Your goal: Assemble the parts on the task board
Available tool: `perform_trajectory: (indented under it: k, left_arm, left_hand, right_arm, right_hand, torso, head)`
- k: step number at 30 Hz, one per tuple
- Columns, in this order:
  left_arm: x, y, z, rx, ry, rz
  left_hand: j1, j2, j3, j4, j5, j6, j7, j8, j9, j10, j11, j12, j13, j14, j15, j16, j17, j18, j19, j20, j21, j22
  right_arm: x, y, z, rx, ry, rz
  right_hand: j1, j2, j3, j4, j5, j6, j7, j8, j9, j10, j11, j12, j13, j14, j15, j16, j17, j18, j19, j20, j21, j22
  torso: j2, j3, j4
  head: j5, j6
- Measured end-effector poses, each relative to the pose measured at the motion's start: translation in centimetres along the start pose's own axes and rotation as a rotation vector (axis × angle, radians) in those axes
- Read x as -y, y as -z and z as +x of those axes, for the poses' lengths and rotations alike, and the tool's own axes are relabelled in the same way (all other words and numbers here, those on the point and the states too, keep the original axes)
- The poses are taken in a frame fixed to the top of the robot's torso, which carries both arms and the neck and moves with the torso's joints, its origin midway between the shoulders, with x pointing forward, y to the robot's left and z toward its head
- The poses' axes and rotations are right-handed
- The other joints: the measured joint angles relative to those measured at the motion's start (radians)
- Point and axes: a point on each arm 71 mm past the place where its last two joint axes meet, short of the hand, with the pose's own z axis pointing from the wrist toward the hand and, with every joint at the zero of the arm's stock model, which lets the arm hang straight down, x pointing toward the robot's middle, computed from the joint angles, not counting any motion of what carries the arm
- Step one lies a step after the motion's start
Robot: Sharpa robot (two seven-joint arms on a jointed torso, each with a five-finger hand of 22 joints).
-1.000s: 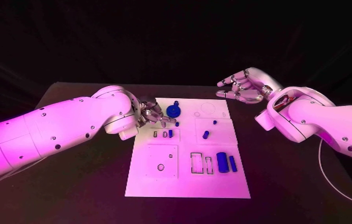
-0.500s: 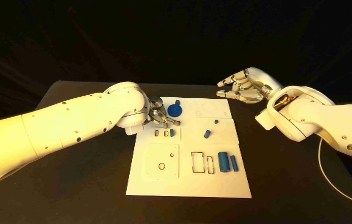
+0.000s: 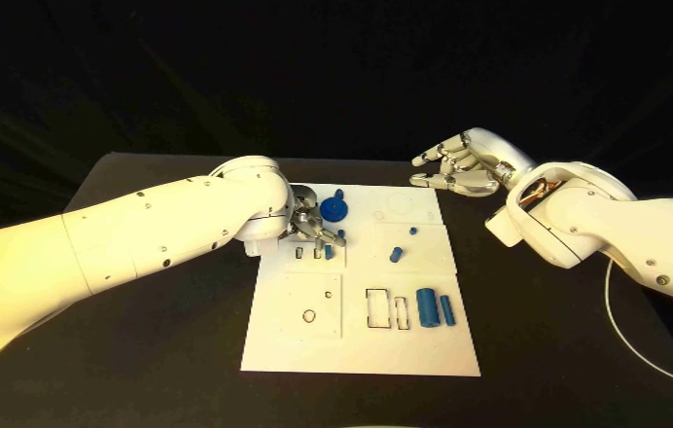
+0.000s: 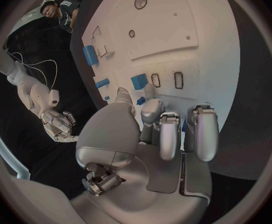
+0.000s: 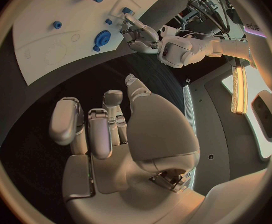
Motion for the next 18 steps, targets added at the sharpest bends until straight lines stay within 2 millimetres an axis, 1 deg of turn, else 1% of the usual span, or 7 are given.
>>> perform_trajectory:
  k: [2, 10, 12, 14, 15, 18]
  left_arm:
    - [0.15, -0.10, 0.11, -0.005, -0.006, 0.000]
    - [0.56, -0.38, 0.47, -0.023, -0.023, 0.000]
    - [0.57, -0.39, 0.50, -0.024, -0.025, 0.000]
    - [0.57, -0.40, 0.52, -0.026, -0.026, -0.001]
    - [0.56, -0.40, 0.52, -0.027, -0.027, -0.001]
    - [0.55, -0.41, 0.53, -0.028, -0.028, -0.002]
  left_hand:
    - [0.000, 0.000, 0.000, 0.000, 0.000, 0.000, 0.000, 0.000, 0.002, 0.000, 0.000, 0.000, 0.000, 0.000, 0.000, 0.000, 0.000, 0.000, 0.000, 0.000, 0.004, 0.000]
    - [0.013, 0.013, -0.003, -0.003, 0.000, -0.002, 0.002, 0.005, 0.011, 0.000, 0.000, 0.000, 0.003, 0.000, 0.000, 0.000, 0.000, 0.000, 0.000, 0.000, 0.004, 0.000]
    - [0.020, 0.020, -0.003, -0.003, 0.000, -0.007, 0.000, 0.009, 0.014, 0.000, 0.000, 0.000, 0.003, 0.000, 0.000, 0.000, 0.000, 0.000, 0.000, 0.000, 0.004, 0.000]
    - [0.021, 0.021, -0.003, -0.003, 0.000, -0.007, 0.000, 0.009, 0.017, 0.000, 0.000, 0.000, 0.004, 0.000, 0.000, 0.000, 0.000, 0.000, 0.000, 0.000, 0.003, 0.000]
    - [0.027, 0.027, -0.003, -0.003, 0.000, -0.007, 0.000, 0.009, 0.017, 0.000, 0.000, 0.000, 0.004, 0.000, 0.000, 0.000, 0.000, 0.000, 0.000, 0.000, 0.003, 0.000]
    - [0.028, 0.028, -0.003, -0.003, 0.000, -0.007, 0.000, 0.013, 0.020, 0.000, 0.000, 0.000, 0.005, 0.000, 0.000, 0.000, 0.000, 0.000, 0.000, 0.000, 0.003, 0.000]
  right_arm:
    - [0.01, -0.02, 0.01, -0.001, 0.003, 0.000]
    - [0.02, -0.10, 0.08, -0.005, 0.007, 0.001]
    - [0.03, -0.12, 0.09, -0.006, 0.007, 0.002]
    - [0.03, -0.13, 0.11, -0.007, 0.008, 0.002]
    - [0.03, -0.14, 0.11, -0.008, 0.008, 0.002]
    - [0.04, -0.16, 0.13, -0.009, 0.008, 0.003]
  right_hand:
    - [0.000, 0.000, 0.000, 0.000, 0.000, 0.000, 0.000, 0.000, 0.000, 0.000, 0.000, 0.000, 0.000, 0.000, 0.000, 0.000, 0.000, 0.000, 0.000, 0.000, 0.000, -0.001]
    - [0.000, 0.000, 0.000, 0.000, 0.000, 0.000, 0.000, 0.000, 0.000, 0.000, 0.000, 0.000, -0.001, 0.000, 0.000, -0.004, 0.000, 0.000, 0.000, 0.000, 0.000, -0.003]
    - [0.000, 0.000, 0.000, 0.000, 0.000, 0.000, 0.000, 0.000, 0.000, 0.000, 0.000, 0.000, -0.001, 0.000, 0.000, -0.004, 0.000, 0.000, 0.000, 0.000, 0.000, -0.003]
    - [0.000, 0.000, 0.000, 0.000, 0.005, 0.000, 0.000, 0.000, 0.000, 0.000, 0.000, 0.000, -0.001, 0.000, 0.000, -0.004, 0.001, 0.000, 0.000, 0.000, 0.000, -0.002]
    - [0.000, 0.000, 0.000, 0.000, 0.006, 0.000, 0.000, 0.000, 0.000, 0.000, 0.000, 0.000, -0.001, 0.000, 0.000, -0.004, 0.001, 0.000, 0.000, 0.000, 0.000, -0.002]
    - [0.000, 0.000, 0.000, 0.000, 0.006, 0.000, 0.000, 0.000, 0.000, 0.000, 0.000, 0.000, -0.001, 0.000, 0.000, -0.004, 0.001, 0.000, 0.000, 0.000, 0.000, -0.003]
  torso:
    - [0.000, -0.0006, -0.0004]
    - [0.000, -0.0006, 0.0000]
    - [0.000, 0.0001, 0.0001]
    - [-0.001, 0.0001, 0.0005]
    - [-0.001, 0.0003, 0.0006]
    - [-0.001, 0.0006, 0.0007]
  head:
    - [0.000, -0.001]
    - [0.000, -0.006]
    - [0.000, -0.007]
    - [0.000, -0.007]
    - [0.000, -0.007]
    - [0.000, -0.008]
